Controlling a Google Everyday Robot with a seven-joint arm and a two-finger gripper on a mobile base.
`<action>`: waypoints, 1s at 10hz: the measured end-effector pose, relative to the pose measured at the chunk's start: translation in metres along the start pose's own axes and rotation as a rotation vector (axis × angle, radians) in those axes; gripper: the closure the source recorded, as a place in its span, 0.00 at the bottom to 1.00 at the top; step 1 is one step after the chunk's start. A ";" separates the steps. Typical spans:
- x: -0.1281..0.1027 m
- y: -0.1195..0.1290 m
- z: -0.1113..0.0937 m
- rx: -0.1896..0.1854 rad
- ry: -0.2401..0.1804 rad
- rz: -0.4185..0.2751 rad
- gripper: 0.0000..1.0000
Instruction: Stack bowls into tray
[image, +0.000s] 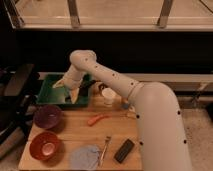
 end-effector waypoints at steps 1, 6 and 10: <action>0.001 0.001 -0.001 0.001 0.001 0.002 0.20; -0.022 -0.001 0.052 -0.067 -0.083 -0.067 0.20; -0.052 0.012 0.092 -0.111 -0.130 -0.117 0.20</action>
